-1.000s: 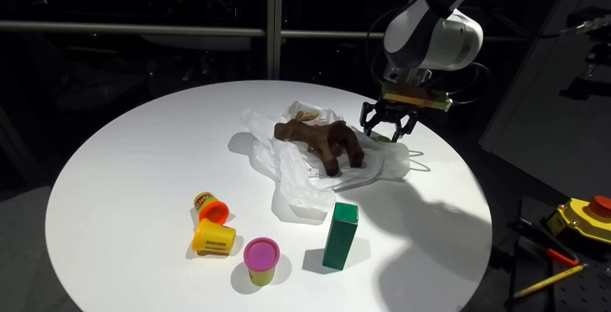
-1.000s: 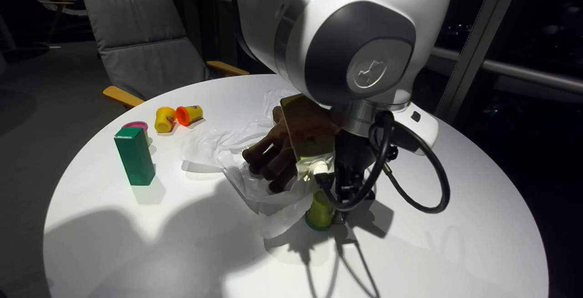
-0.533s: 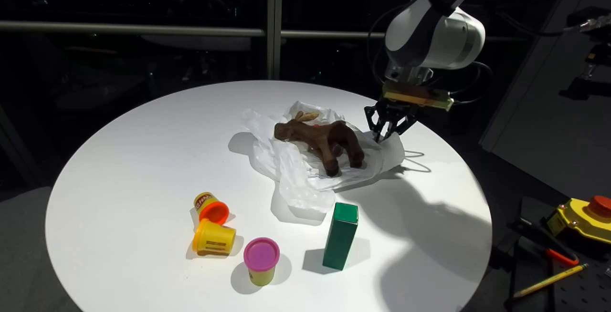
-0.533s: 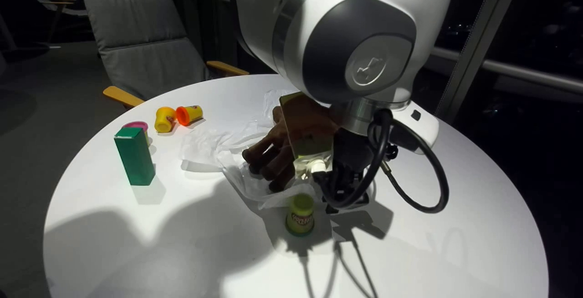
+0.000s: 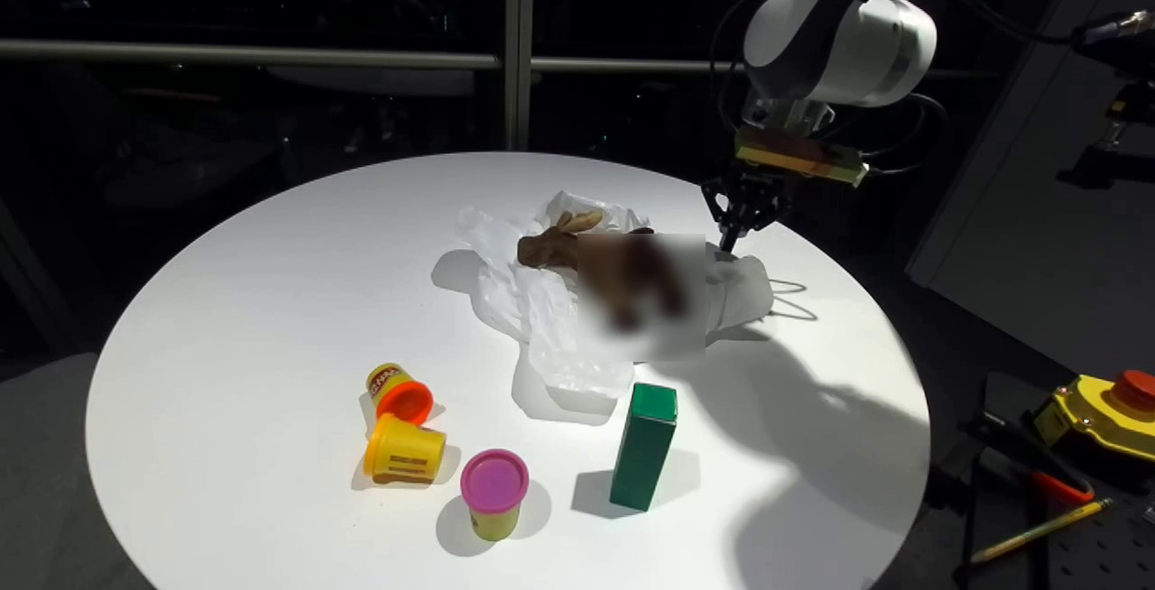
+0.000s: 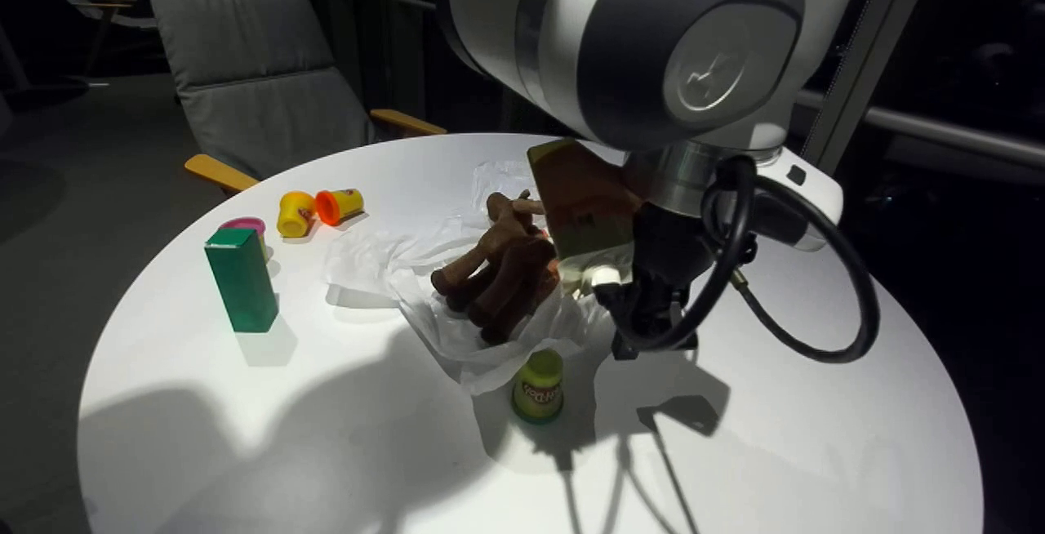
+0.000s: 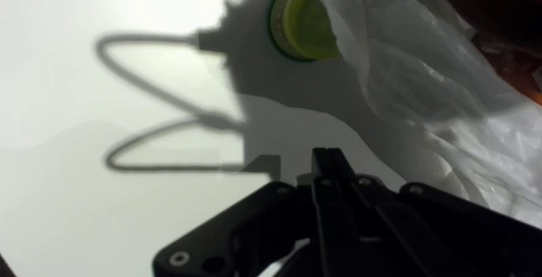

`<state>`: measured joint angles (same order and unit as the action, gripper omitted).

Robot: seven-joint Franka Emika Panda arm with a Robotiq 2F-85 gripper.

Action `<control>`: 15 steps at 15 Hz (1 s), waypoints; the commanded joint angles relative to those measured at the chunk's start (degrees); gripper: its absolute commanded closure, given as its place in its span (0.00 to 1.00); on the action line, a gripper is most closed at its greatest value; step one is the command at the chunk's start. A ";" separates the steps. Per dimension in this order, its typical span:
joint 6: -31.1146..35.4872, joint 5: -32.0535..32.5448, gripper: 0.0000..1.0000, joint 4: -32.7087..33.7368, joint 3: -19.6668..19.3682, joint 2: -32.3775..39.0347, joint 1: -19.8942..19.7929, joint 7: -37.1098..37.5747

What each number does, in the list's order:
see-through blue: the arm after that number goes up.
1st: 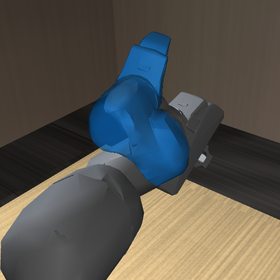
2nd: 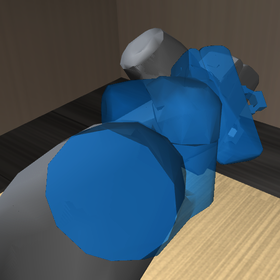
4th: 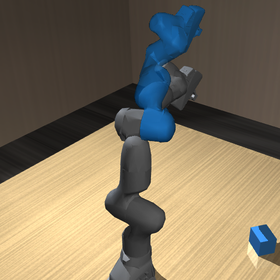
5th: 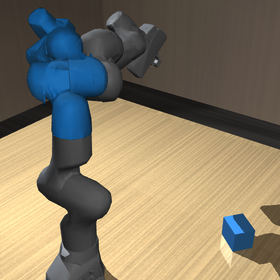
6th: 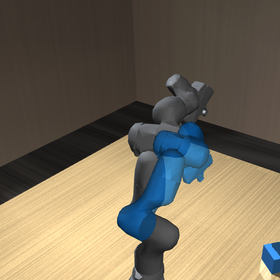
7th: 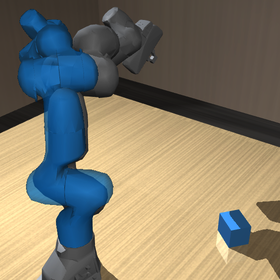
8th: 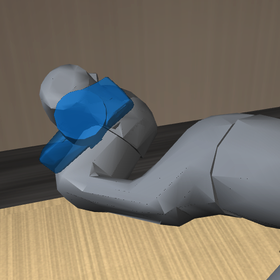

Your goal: Put the objects inside the plastic

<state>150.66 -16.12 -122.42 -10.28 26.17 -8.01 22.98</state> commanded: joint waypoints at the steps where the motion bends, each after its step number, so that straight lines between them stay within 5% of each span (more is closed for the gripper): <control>1: -0.09 -0.01 0.95 -1.10 -0.97 -3.80 -0.06 0.67; 7: -4.02 2.34 0.95 -1.09 -1.08 -7.82 0.28 -1.24; 15: -19.15 11.00 0.95 -5.93 1.82 -21.89 2.27 -11.57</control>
<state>136.10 -7.41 -124.05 -9.88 11.80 -6.41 15.88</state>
